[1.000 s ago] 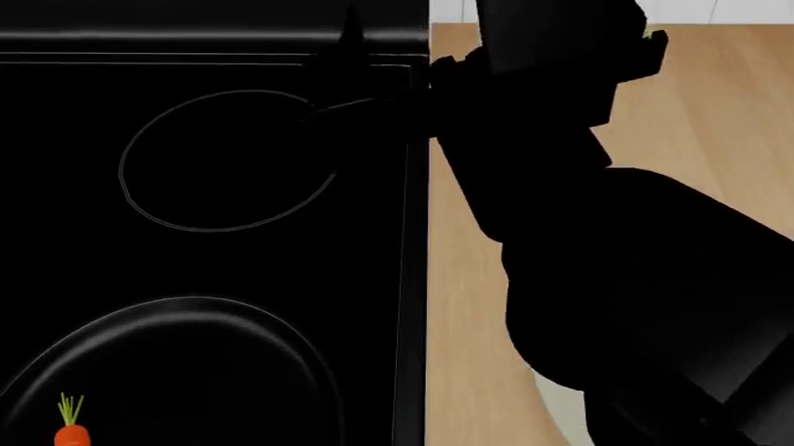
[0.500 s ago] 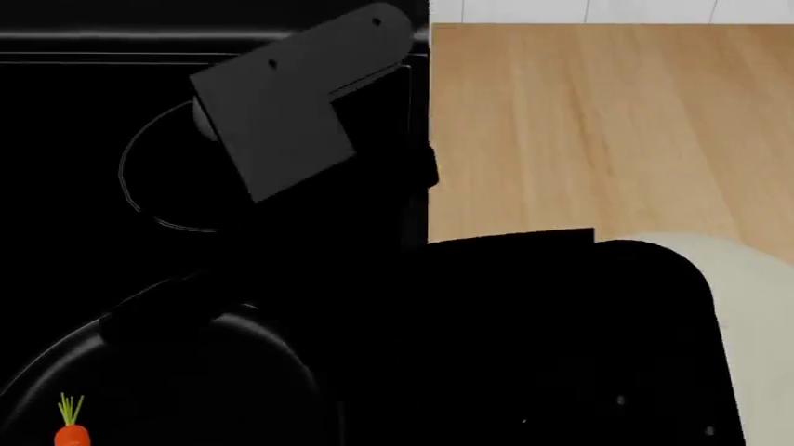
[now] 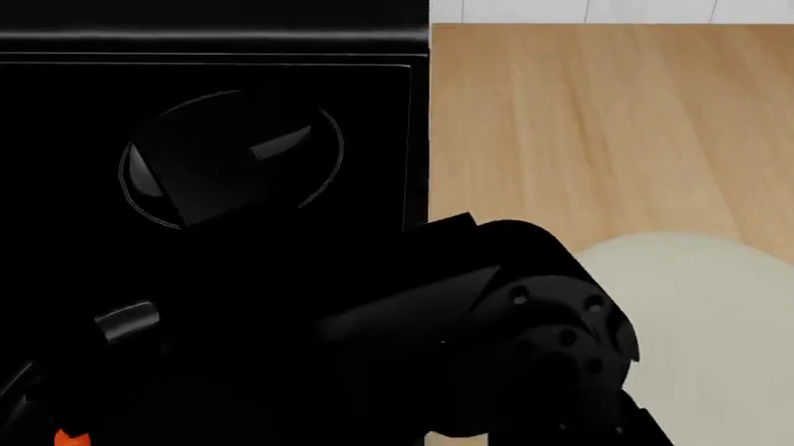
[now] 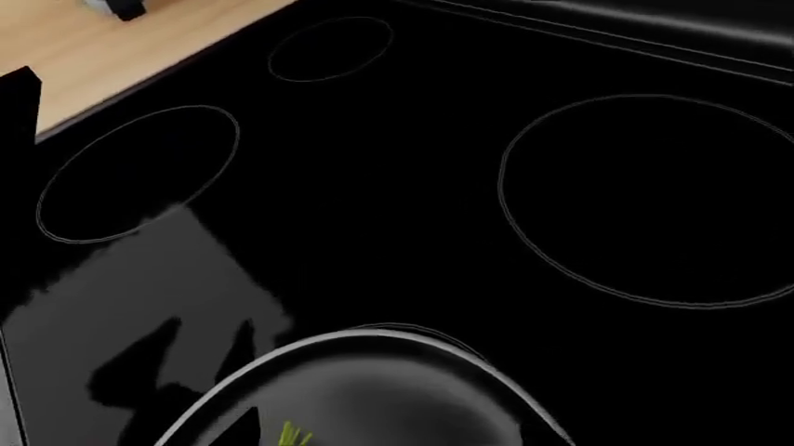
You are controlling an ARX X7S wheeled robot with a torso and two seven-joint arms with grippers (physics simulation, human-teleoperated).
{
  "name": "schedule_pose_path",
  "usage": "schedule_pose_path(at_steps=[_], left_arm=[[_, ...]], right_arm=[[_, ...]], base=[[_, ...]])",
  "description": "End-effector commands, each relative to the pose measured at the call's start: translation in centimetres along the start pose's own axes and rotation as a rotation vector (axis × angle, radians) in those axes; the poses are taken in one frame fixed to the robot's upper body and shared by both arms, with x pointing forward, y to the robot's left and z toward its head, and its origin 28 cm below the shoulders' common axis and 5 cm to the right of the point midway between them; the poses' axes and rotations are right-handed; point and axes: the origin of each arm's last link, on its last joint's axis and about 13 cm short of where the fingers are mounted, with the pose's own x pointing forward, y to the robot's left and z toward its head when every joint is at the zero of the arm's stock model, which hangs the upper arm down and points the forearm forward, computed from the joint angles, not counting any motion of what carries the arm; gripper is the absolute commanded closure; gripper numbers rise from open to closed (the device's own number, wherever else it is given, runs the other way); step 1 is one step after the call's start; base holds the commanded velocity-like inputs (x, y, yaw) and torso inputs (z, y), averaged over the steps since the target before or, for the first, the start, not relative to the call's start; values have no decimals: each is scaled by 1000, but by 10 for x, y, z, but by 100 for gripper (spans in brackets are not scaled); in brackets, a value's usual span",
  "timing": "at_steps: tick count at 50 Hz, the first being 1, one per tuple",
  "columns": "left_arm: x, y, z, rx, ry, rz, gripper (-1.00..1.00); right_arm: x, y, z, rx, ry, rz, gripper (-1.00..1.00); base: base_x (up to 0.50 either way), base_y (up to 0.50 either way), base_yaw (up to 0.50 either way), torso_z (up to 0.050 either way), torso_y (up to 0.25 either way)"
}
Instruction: Pick the carrot from the pan and place it on the plate.
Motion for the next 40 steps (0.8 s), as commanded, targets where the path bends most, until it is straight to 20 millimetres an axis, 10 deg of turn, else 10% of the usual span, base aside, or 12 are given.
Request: schedule_pose_path(at_steps=[1,40], left_arm=[[-2,4,-11,-22,35,11,-100],[10,-1,-36,-32,91,5,-100]], right_arm=[[14,18,0,58,30,64,-100],[44,56,-31,82,220,72,-100]], base=[[0,0,0,0,0],[0,0,0,0,0]])
